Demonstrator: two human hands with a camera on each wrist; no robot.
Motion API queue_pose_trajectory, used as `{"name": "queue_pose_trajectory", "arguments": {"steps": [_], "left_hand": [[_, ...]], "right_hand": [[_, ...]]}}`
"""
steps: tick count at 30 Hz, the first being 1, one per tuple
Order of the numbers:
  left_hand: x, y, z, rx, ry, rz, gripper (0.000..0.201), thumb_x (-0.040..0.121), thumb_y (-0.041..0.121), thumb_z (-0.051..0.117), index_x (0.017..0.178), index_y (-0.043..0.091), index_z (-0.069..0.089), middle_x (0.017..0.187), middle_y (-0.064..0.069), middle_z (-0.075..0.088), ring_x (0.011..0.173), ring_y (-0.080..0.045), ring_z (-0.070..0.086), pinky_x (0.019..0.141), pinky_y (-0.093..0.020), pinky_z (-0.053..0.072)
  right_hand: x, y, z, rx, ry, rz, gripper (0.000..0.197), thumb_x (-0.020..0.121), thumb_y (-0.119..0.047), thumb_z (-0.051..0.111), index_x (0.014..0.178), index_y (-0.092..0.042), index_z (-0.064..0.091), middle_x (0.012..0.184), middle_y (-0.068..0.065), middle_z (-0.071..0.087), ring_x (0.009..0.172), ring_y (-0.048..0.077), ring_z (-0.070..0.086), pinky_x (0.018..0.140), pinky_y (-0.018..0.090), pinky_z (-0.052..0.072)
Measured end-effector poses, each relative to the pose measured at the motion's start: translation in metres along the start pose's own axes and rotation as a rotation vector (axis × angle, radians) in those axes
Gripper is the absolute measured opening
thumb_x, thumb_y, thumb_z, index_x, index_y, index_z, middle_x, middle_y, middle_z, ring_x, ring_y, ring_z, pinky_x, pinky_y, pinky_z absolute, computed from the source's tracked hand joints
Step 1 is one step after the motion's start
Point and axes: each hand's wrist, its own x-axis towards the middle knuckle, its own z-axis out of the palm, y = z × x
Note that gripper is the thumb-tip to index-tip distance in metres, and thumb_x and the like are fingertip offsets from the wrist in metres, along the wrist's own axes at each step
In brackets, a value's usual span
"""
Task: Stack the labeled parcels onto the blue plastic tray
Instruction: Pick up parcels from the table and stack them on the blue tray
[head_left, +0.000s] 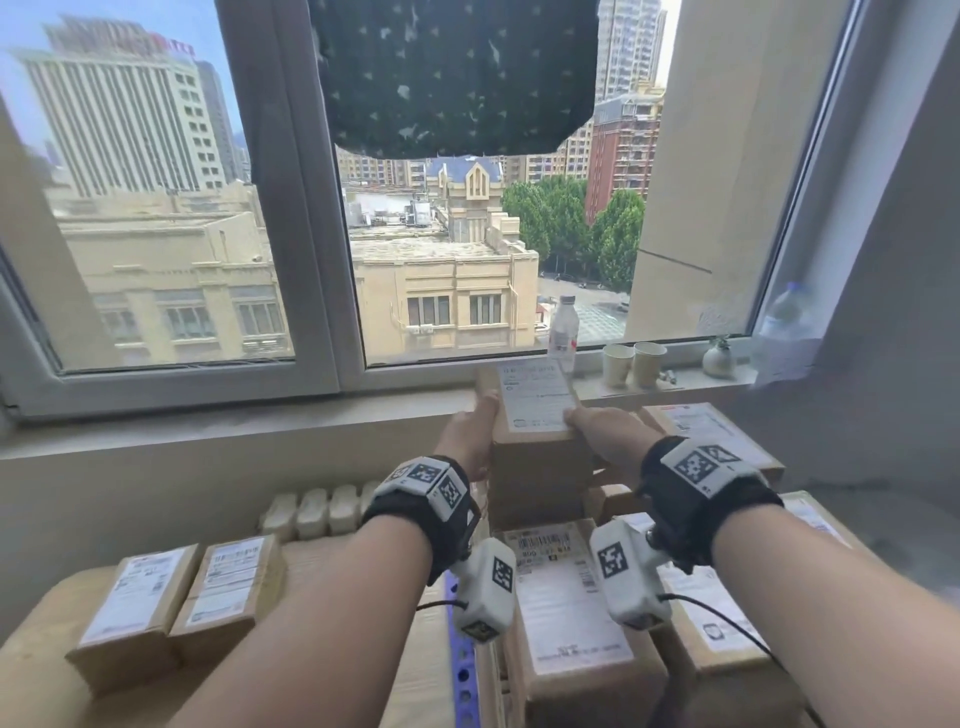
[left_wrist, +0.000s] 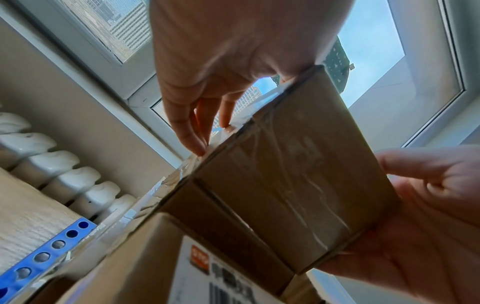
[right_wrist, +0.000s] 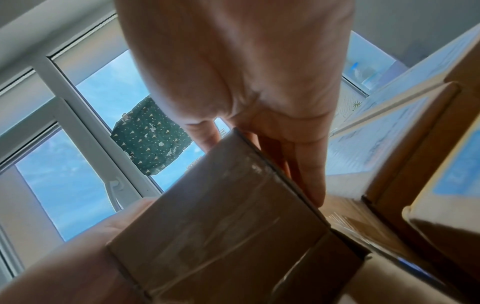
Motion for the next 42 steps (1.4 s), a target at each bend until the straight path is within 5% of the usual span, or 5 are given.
{"name": "queue_pose_trajectory", "arguments": {"steps": [11,16,21,28,42], "left_hand": [[-0.006,0.002,0.000,-0.011,0.039,-0.065,0.048,0.098,0.055,0.036,0.091,0.015,0.062,0.084,-0.005,0.064,0.076,-0.021,0.061,0.078,-0.033,0.053],[-0.016,0.004,0.000,0.050,0.154,-0.006,0.073,0.086,0.070,0.036,0.124,0.012,0.057,0.122,-0.012,0.063,0.110,-0.028,0.059,0.103,-0.045,0.043],[-0.030,0.012,-0.006,0.133,0.213,0.067,0.056,0.101,0.052,0.036,0.131,0.007,0.052,0.126,-0.015,0.060,0.103,-0.027,0.056,0.092,-0.038,0.042],[-0.076,0.007,-0.014,0.400,0.301,0.123,0.052,0.100,0.044,0.043,0.141,0.011,0.045,0.142,-0.009,0.051,0.127,-0.027,0.049,0.102,-0.035,0.038],[-0.162,-0.064,-0.098,0.850,0.452,0.023,0.039,0.088,0.024,0.050,0.125,0.023,0.060,0.132,-0.002,0.060,0.123,-0.023,0.054,0.104,-0.035,0.043]], "right_hand": [[0.010,0.009,-0.003,0.019,-0.064,-0.010,0.046,0.104,-0.038,0.035,0.127,-0.002,0.052,0.121,0.018,0.061,0.106,0.033,0.062,0.095,0.048,0.052],[0.003,0.010,-0.007,-0.004,-0.049,-0.051,0.046,0.102,-0.043,0.041,0.131,-0.010,0.051,0.114,0.006,0.059,0.103,0.025,0.059,0.097,0.047,0.050],[-0.020,0.007,-0.016,-0.292,0.091,-0.257,0.057,0.102,-0.044,0.041,0.148,-0.012,0.035,0.149,0.008,0.044,0.135,0.026,0.043,0.107,0.037,0.034],[-0.069,-0.001,-0.011,-0.458,0.237,-0.595,0.037,0.097,-0.027,0.051,0.133,-0.021,0.053,0.136,0.002,0.057,0.122,0.022,0.054,0.103,0.034,0.043],[-0.138,0.003,0.105,-0.644,-0.028,-0.806,0.032,0.094,-0.029,0.049,0.122,-0.019,0.061,0.126,0.002,0.058,0.115,0.020,0.053,0.094,0.034,0.043]]}}
